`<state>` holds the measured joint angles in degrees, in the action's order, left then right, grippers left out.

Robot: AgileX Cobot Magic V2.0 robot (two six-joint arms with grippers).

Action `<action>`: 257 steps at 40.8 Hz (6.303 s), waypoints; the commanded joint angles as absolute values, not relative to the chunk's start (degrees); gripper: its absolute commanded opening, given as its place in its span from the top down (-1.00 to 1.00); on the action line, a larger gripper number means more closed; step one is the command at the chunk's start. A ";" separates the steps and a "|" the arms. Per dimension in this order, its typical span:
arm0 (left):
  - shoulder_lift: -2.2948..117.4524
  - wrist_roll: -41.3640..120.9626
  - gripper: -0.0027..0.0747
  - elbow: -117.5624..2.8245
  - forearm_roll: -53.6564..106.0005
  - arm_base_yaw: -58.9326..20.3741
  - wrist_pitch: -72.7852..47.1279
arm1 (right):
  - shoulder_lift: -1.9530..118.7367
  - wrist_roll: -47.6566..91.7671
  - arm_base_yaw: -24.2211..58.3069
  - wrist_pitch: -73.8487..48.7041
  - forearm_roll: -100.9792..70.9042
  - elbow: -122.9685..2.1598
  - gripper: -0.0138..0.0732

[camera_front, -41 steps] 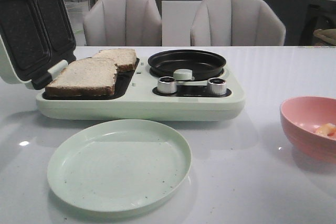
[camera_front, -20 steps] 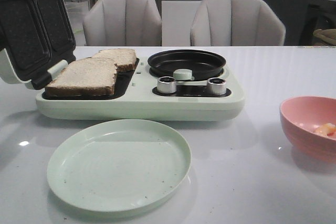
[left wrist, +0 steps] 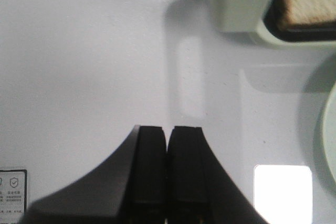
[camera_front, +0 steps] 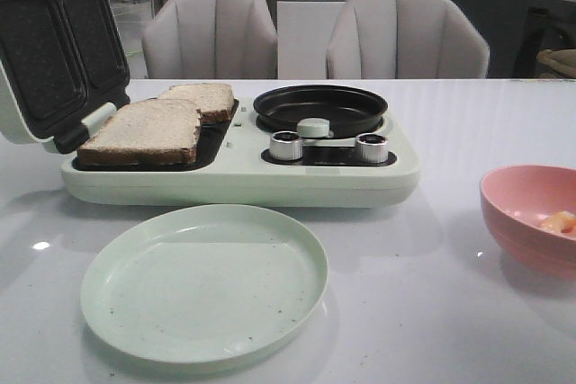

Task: Make breakfast with bread and shrimp

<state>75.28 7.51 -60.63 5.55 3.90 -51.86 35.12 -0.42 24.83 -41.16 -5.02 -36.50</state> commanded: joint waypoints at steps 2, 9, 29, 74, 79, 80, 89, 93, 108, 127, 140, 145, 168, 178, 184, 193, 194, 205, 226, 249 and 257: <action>76.75 12.57 0.67 -65.19 13.95 10.21 -49.02 | 34.91 -0.33 24.72 -36.93 -4.51 -38.00 -0.41; 82.26 16.12 0.67 -71.29 24.82 15.61 -49.30 | 34.91 -0.33 24.72 -36.93 -4.51 -38.00 -0.41; 95.23 16.50 0.67 -87.78 41.57 15.55 -50.93 | 34.91 -0.33 24.72 -36.93 -4.51 -38.00 -0.41; 73.84 26.33 0.67 -68.92 29.80 -16.64 -46.44 | 34.91 -0.33 24.72 -36.93 -4.51 -38.00 -0.41; 67.76 24.32 0.67 -62.19 27.16 -20.04 -43.09 | 34.91 -0.33 24.72 -36.93 -4.51 -38.00 -0.41; 66.61 24.07 0.67 -60.99 26.87 -20.51 -42.52 | 34.91 -0.33 24.72 -36.93 -4.51 -38.00 -0.41; 53.41 22.06 0.67 -48.06 24.76 -20.98 -36.70 | 34.91 -0.33 24.72 -36.93 -4.51 -38.00 -0.41; 47.92 21.67 0.67 -42.97 24.04 -20.98 -35.20 | 34.91 -0.33 24.72 -36.93 -4.51 -38.00 -0.41; 35.25 21.64 0.67 -32.34 23.91 -20.98 -34.14 | 34.91 -0.33 24.72 -36.93 -4.51 -38.00 -0.41; 35.16 21.64 0.67 -32.34 23.91 -20.98 -34.62 | 34.91 -0.33 24.72 -36.87 -4.51 -38.00 -0.41; 35.16 21.64 0.67 -32.34 23.91 -20.98 -34.62 | 34.99 -0.33 24.72 -33.89 -5.76 -38.00 -0.41; 35.16 21.64 0.67 -32.34 23.91 -20.98 -34.62 | 34.99 -0.33 24.72 -31.85 -5.76 -38.00 -0.41; 35.16 21.64 0.67 -32.34 23.91 -20.98 -34.62 | 52.50 -1.71 15.52 -38.28 -1.53 -44.32 -0.41; 35.16 21.64 0.67 -32.34 23.91 -20.98 -34.62 | 68.35 -1.59 1.46 -43.34 -1.53 -51.76 -0.41; 35.16 21.64 0.67 -32.34 23.91 -20.98 -34.62 | 75.97 -0.46 -2.97 -42.21 -1.53 -54.31 -0.41; 35.16 21.64 0.67 -32.34 23.91 -20.98 -34.62 | 84.19 -0.41 -4.03 -37.07 0.56 -55.82 -0.41; 35.16 21.64 0.67 -32.34 23.91 -20.98 -34.62 | 84.82 -0.41 -4.03 -36.43 0.63 -55.82 -0.41; 35.16 21.64 0.67 -32.34 23.91 -20.98 -34.62 | 91.65 -0.41 -4.03 -31.32 0.56 -55.82 -0.39; 35.16 21.64 0.67 -32.34 23.91 -20.98 -34.62 | 91.81 -0.41 -3.54 -34.05 0.62 -57.68 0.60; 35.16 21.64 0.67 -32.34 23.91 -20.98 -34.62 | 81.91 -11.15 16.44 -43.05 22.99 -79.02 0.58; 35.16 21.64 0.67 -32.34 23.91 -20.98 -34.62 | 88.47 -22.49 23.46 -47.27 43.38 -87.97 0.58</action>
<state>35.15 22.05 -30.66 22.65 -20.48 -38.57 87.49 -17.43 21.20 -48.11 31.84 -83.07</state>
